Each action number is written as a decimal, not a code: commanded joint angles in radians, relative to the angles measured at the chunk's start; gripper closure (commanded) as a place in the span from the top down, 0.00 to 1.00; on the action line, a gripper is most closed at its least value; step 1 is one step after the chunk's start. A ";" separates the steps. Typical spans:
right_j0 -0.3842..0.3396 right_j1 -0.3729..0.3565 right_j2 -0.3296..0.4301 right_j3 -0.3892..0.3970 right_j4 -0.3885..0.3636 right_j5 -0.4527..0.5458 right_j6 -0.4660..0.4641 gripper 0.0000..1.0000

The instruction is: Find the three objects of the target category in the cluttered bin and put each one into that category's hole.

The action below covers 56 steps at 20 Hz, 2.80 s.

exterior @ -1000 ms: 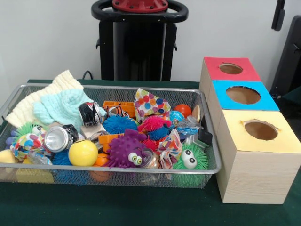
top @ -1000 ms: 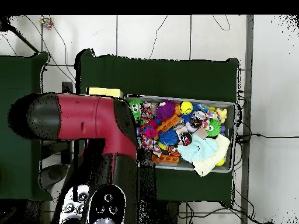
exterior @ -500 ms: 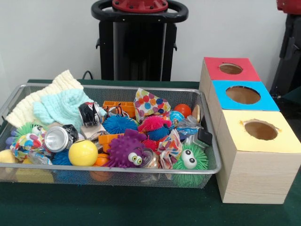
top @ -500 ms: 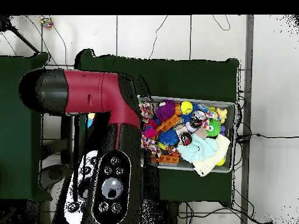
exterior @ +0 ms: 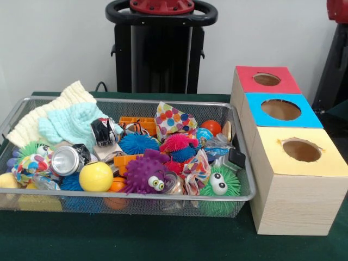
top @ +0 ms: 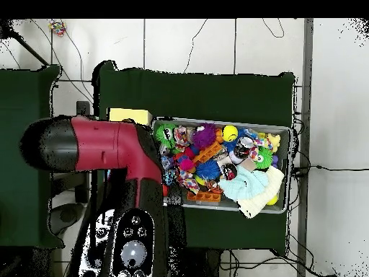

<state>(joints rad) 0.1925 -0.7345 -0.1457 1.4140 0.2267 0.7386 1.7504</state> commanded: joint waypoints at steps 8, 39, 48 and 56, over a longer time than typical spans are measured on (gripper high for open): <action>-0.098 -0.007 0.130 0.442 -0.022 -0.271 0.105 1.00; -0.172 -0.070 0.150 0.470 -0.064 -0.247 0.081 1.00; -0.150 -0.128 0.109 0.360 -0.069 -0.077 0.092 1.00; -0.127 -0.087 0.110 0.278 -0.088 -0.013 0.114 1.00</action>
<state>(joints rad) 0.0553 -0.8589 -0.0694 1.7818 0.1873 0.6208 1.7504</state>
